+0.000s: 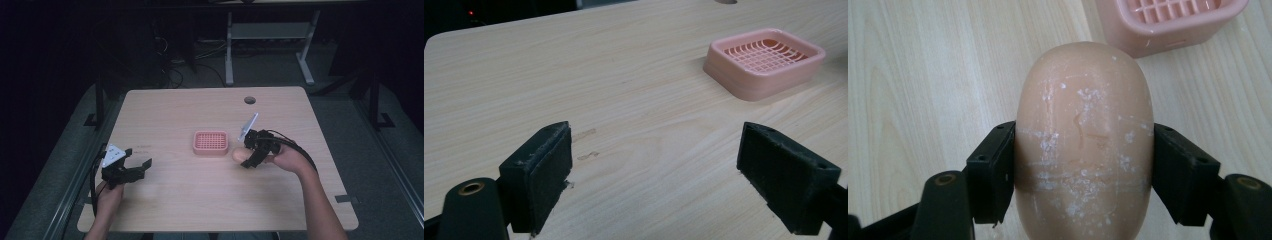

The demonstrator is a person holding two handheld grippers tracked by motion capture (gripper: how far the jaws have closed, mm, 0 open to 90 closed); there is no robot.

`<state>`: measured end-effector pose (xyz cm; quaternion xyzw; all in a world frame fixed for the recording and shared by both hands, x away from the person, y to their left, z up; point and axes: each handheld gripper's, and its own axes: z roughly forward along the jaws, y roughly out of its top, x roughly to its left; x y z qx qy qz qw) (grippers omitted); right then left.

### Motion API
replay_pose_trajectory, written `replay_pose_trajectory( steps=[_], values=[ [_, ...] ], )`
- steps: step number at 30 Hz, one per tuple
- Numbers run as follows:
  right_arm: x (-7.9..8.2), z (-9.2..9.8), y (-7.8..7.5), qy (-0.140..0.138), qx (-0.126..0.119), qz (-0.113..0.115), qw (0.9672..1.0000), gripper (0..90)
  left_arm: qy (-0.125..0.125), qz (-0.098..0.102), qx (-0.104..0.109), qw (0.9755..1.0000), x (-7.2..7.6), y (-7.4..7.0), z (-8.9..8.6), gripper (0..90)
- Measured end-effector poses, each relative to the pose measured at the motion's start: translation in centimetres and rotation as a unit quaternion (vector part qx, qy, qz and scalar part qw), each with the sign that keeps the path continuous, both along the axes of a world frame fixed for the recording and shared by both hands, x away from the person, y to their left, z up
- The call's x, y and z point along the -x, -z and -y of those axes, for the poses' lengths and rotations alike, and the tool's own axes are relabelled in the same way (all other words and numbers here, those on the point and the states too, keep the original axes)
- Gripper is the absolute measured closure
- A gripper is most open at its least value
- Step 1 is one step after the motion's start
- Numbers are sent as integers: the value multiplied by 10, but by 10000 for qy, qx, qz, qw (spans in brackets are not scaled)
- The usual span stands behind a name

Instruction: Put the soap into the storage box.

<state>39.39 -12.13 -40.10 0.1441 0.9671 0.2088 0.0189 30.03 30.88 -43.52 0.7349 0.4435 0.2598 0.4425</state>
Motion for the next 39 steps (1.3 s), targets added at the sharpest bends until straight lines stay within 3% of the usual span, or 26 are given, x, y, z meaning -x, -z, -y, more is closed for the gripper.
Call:
replay_pose_trajectory(
  steps=[16, 39],
  values=[
    [-13, -4, 0, 13, -223, -96, 9997, 319, -21, 19, 27, 10000, 0, 0, -1, 142],
    [-31, -22, -8, -103, -117, -128, 9998, 319, -3, 11, 7, 10000, 0, 0, -1, 142]
  ],
)
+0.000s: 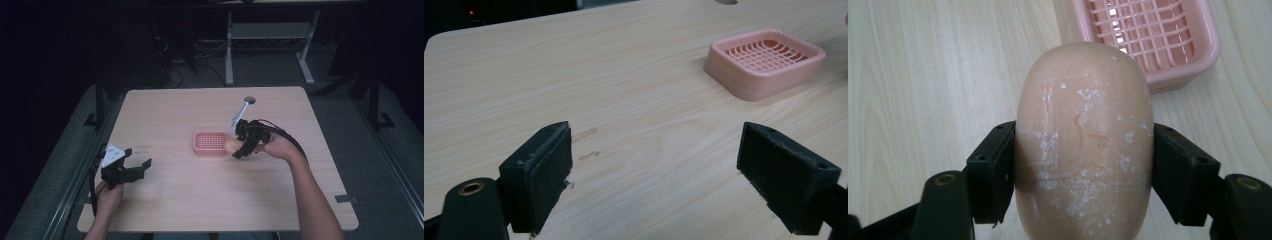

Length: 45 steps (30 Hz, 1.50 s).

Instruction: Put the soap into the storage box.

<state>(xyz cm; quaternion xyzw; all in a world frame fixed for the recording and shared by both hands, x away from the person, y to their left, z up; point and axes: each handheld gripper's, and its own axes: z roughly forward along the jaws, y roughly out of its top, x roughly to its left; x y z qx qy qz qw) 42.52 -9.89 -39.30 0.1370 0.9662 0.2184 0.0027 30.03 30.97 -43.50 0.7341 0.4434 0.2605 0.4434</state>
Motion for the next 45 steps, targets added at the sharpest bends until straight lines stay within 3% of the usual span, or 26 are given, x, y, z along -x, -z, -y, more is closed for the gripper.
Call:
replay_pose_trajectory(
  steps=[4, 12, 16, 18, 24, 33, 36, 38, 45],
  values=[
    [-1, -1, -1, 3, -78, -22, 10000, 319, 15, -1, -22, 10000, 0, 0, 0, 142],
    [-9, -6, -5, -8, 82, -48, 10000, 319, 9, 2, -11, 10000, 0, 0, 0, 142],
    [-12, -8, -6, -26, -8, -55, 10000, 319, -4, -2, 13, 10000, 0, 0, 0, 142],
    [-14, -12, -8, -50, 97, -24, 9999, 319, 9, 3, -10, 10000, 0, 0, 0, 142],
    [-21, -18, -12, -79, 2, -17, 10000, 319, -3, 4, 20, 10000, 0, 0, 0, 142],
    [-26, -27, -18, -147, 96, 49, 9998, 319, -4, 3, 22, 10000, 0, 0, 0, 142],
    [-28, -29, -20, -168, -20, 59, 9998, 319, -6, 6, 21, 10000, 0, 0, -1, 142],
    [-30, -33, -21, -182, 92, 63, 9998, 319, -7, 9, 22, 10000, 0, 0, -1, 142],
    [-36, -41, -23, -238, 50, 59, 9997, 319, -25, 14, 33, 10000, 0, 0, -2, 142]
  ],
)
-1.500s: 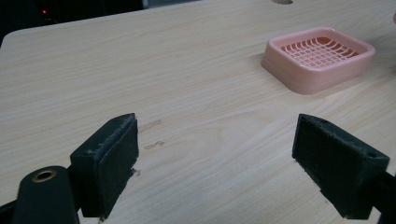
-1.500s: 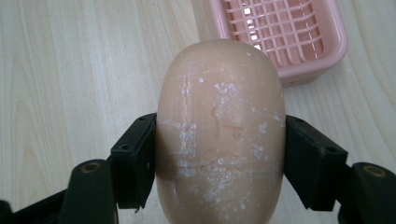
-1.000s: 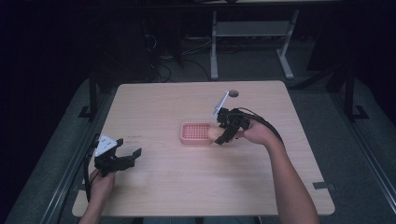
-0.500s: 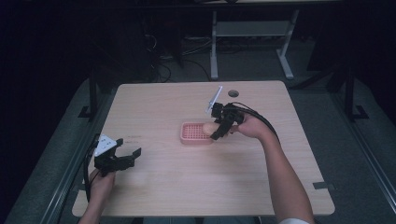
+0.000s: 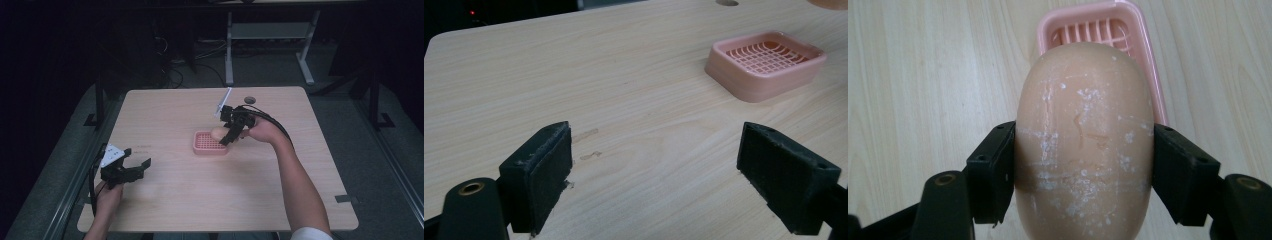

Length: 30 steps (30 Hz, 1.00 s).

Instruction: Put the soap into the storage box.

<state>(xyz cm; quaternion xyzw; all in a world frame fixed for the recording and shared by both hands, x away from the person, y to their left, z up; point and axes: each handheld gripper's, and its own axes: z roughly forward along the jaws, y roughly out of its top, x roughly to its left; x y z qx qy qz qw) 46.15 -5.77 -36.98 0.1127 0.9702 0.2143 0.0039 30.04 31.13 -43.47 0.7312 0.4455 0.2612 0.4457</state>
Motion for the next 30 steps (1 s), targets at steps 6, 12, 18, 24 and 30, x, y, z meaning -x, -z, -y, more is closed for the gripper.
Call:
replay_pose_trajectory(
  steps=[6, 12, 18, 24, 30],
  values=[
    [-4, -12, -3, -102, 124, 44, 9999, 319, 4, 8, 2, 10000, 0, 0, 0, 142],
    [-6, -19, -4, -158, 111, 71, 9998, 319, 9, -1, -8, 10000, 0, 0, 1, 142],
    [-10, -30, -2, -223, 133, 31, 9997, 319, 20, -5, -19, 10000, -1, 0, 1, 142],
    [-14, -39, 4, -258, 257, 23, 9993, 319, 24, -5, -11, 10000, 0, -1, 1, 142],
    [-20, -44, 15, -257, 358, -95, 9990, 319, 23, -5, 19, 10000, 0, 0, 1, 142]
  ],
)
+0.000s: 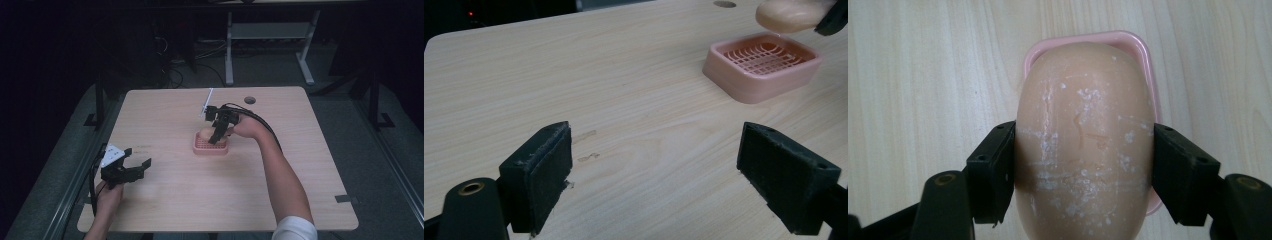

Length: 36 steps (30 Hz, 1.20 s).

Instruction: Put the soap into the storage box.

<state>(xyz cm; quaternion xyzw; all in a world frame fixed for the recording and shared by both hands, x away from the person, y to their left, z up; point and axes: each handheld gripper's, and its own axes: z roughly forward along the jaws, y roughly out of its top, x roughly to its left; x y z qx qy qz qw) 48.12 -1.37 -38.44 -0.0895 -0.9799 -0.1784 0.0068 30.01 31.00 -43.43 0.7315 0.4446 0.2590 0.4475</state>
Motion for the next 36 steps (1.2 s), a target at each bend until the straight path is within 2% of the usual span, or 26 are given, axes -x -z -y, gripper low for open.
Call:
replay_pose_trajectory(
  steps=[15, 30, 36],
  values=[
    [-7, -9, 14, -4, 68, -91, 9999, 319, 1, 9, 2, 10000, 0, 0, -1, 142],
    [-12, -15, 31, 4, 236, -224, 9995, 319, 10, -3, -4, 10000, -1, 1, 0, 142],
    [-14, -13, 33, 46, 201, -270, 9994, 318, 6, -10, 0, 10000, -1, 1, 0, 142]
  ],
)
